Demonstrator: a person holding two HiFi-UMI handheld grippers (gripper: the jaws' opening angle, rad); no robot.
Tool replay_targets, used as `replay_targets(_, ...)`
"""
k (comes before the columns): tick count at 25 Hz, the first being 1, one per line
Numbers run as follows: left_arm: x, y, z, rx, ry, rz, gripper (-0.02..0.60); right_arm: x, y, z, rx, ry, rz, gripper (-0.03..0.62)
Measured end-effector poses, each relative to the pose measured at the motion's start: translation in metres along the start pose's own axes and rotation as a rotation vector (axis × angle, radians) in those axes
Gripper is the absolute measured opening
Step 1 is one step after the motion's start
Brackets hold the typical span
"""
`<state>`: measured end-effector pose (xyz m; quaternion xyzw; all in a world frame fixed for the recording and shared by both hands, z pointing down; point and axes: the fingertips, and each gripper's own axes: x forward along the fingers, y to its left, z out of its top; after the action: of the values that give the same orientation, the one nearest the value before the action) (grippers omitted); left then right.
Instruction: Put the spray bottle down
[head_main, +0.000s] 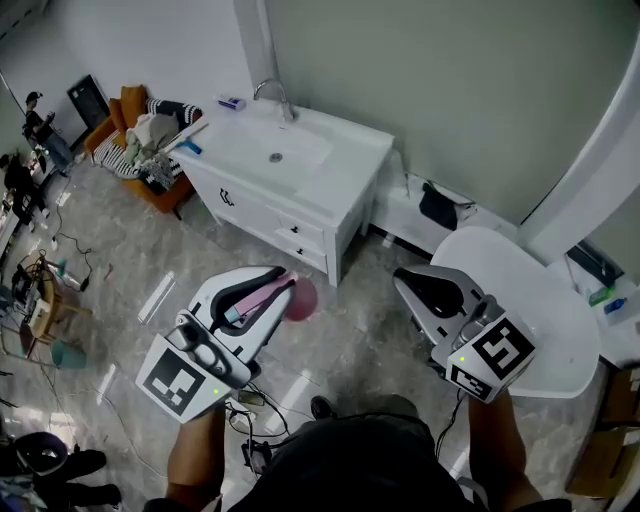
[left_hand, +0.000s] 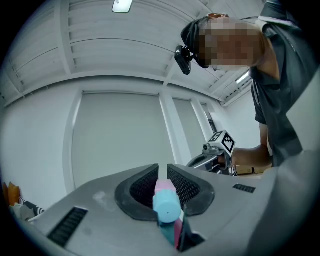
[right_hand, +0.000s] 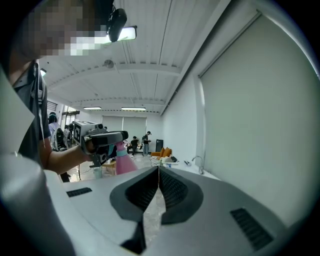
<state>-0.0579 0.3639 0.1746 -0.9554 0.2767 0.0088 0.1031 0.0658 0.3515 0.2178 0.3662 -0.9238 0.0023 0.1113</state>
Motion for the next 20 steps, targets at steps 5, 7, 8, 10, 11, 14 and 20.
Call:
replay_targets(5,0.012,0.007,0.001,-0.009,-0.017,-0.016,0.052,0.008,-0.004,0.005,-0.011,0.004,0.003,0.009)
replay_targets(7,0.020,0.008,0.001,-0.010,-0.014,-0.016,0.052,0.010,-0.013,0.003,-0.009,0.008,0.013,0.009)
replay_targets(8,0.026,0.009,0.001,-0.009,-0.012,-0.013,0.052,0.011,-0.019,0.001,-0.007,0.010,0.018,0.009)
replay_targets(10,0.037,0.011,0.001,-0.009,-0.011,0.001,0.052,0.012,-0.032,-0.004,-0.002,0.018,0.032,0.009)
replay_targets(11,0.041,0.011,0.000,-0.010,-0.009,0.009,0.052,0.012,-0.037,-0.006,-0.001,0.022,0.043,0.009)
replay_targets(14,0.054,0.011,-0.003,-0.001,0.014,0.038,0.052,0.009,-0.058,-0.009,-0.004,0.023,0.067,0.009)
replay_targets(20,0.091,0.013,-0.008,-0.004,0.016,0.100,0.052,0.001,-0.103,-0.013,-0.023,0.031,0.111,0.009)
